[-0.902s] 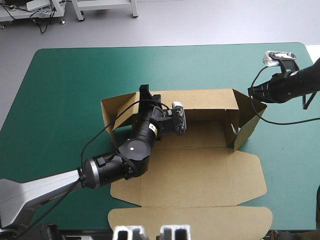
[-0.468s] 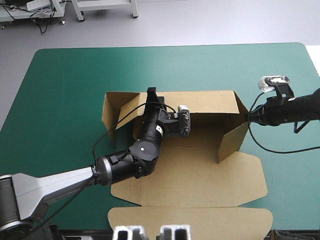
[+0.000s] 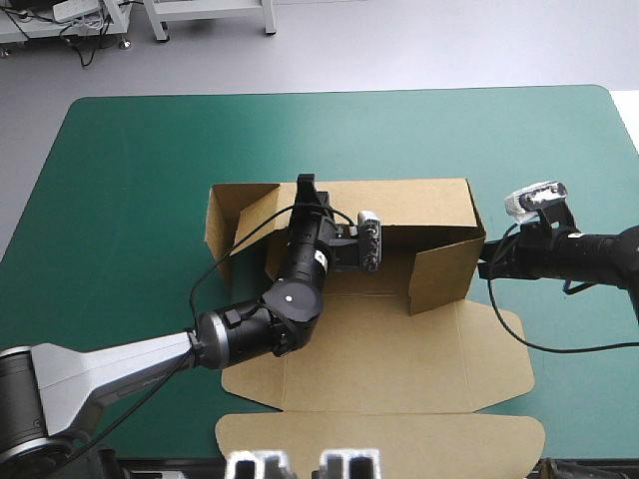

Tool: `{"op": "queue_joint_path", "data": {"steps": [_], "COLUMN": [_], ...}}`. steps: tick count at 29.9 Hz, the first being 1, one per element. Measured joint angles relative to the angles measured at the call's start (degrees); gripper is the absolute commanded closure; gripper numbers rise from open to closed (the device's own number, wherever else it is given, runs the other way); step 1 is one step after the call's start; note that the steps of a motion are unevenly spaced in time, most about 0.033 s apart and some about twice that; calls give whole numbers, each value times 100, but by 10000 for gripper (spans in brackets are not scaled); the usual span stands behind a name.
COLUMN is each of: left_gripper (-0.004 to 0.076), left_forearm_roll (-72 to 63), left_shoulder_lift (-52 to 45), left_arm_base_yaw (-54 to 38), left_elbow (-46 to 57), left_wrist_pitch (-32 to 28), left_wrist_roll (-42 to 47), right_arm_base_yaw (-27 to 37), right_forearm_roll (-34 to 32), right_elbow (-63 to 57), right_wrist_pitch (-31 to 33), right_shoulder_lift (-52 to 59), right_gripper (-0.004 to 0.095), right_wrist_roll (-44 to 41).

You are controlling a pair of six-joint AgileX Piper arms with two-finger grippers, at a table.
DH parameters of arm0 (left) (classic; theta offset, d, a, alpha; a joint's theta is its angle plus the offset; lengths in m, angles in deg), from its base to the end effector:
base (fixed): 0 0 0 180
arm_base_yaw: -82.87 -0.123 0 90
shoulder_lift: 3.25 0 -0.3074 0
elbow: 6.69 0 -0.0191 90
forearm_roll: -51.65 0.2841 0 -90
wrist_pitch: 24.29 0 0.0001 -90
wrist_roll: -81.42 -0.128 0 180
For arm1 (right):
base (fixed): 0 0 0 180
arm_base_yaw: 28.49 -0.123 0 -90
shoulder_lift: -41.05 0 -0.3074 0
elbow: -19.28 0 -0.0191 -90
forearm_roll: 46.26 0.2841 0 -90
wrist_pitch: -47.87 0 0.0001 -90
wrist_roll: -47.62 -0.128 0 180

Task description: Fold the box

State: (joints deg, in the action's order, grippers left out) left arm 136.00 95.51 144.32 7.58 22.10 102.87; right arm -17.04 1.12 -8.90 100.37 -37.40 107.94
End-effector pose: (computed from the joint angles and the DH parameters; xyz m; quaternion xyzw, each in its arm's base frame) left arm 0.2691 -0.3014 0.2903 0.5960 0.5591 0.3329 0.4706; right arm 0.2805 0.0195 0.2730 -0.2061 0.8955 0.1927 0.3441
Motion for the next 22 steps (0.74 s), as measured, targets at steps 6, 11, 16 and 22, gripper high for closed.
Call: {"op": "queue_joint_path", "data": {"steps": [6,11,16,22], "left_gripper": [734,734,734,734], "left_forearm_roll": [181,194,194,205], "left_shoulder_lift": [17,17,17,17], "left_arm_base_yaw": [0,0,0,0], "left_elbow": [0,5,5,5], "left_wrist_pitch": [13,13,-22,-86], "left_wrist_roll": [402,489,508,515], "right_arm_base_yaw": [0,0,0,0], "right_forearm_roll": [-158,-450,-355,-158], "right_elbow": [-42,-42,-42,-42], "right_wrist_pitch": [7,150,224,182], "right_shoulder_lift": [72,137,137,113], "right_gripper": [511,455,455,455], "right_wrist_roll": [138,437,995,1288]}}
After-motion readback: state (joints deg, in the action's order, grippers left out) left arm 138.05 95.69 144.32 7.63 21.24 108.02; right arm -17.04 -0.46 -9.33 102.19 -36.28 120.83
